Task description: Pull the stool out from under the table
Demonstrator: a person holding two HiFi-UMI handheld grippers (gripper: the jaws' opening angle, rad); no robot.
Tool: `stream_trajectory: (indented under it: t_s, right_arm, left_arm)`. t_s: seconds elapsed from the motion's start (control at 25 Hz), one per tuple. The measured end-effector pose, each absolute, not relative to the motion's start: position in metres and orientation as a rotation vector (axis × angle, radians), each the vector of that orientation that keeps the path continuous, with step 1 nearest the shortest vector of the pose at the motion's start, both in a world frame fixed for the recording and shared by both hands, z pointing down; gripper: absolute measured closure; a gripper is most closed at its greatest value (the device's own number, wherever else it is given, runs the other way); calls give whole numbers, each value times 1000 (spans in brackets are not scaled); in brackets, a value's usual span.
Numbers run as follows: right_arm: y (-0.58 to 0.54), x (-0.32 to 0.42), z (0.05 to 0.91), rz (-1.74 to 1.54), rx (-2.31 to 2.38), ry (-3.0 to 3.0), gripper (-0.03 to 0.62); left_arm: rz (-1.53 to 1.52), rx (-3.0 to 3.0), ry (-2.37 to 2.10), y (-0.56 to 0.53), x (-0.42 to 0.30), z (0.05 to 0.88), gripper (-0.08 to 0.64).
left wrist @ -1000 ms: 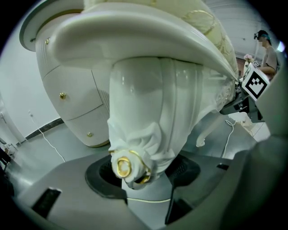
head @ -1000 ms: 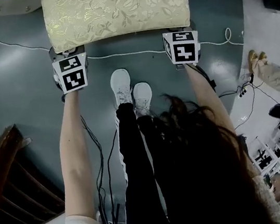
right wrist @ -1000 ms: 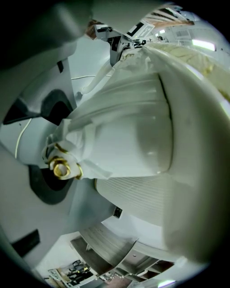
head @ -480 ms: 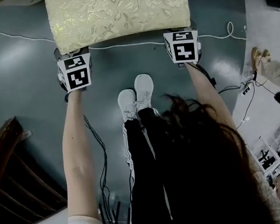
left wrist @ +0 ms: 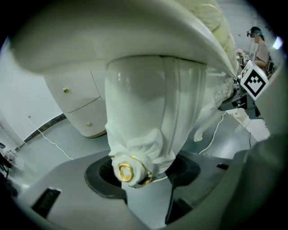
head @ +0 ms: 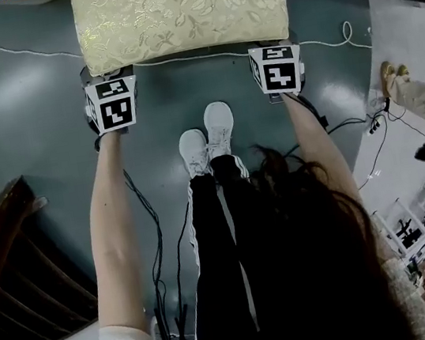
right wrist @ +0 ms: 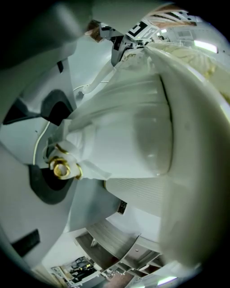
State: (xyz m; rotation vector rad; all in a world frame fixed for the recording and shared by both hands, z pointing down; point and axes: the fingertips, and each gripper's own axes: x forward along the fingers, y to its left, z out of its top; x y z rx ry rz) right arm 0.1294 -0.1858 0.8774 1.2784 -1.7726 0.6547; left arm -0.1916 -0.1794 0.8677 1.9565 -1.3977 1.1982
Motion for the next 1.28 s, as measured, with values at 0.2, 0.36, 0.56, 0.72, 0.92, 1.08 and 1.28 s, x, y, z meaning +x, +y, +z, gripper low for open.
stream_trajectory:
  t_s: [0.2, 0.36, 0.56, 0.72, 0.92, 1.08, 1.28]
  right_arm:
    - [-184, 125, 876, 681, 1265, -1755, 333]
    - [-173, 126, 875, 676, 1254, -1754, 333]
    - [-174, 125, 873, 682, 1253, -1757, 333]
    - [-170, 124, 873, 689, 1244, -1750, 333]
    - [-169, 125, 874, 707, 1242, -1737, 334]
    - [-172, 127, 874, 703, 1224, -1749, 334]
    - [-173, 127, 873, 705, 1211, -1755, 334]
  left_arm:
    - [1225, 1947, -1363, -178, -196, 864, 299]
    - [1237, 1959, -1352, -166, -195, 865, 299]
    - [1231, 1947, -1362, -171, -196, 861, 299]
    - [1246, 1938, -1360, -168, -197, 862, 299]
    - [1246, 1902, -1369, -166, -197, 861, 299]
    - [1243, 1872, -1389, -163, -197, 861, 299]
    - [1249, 1860, -1389, -159, -197, 859, 299]
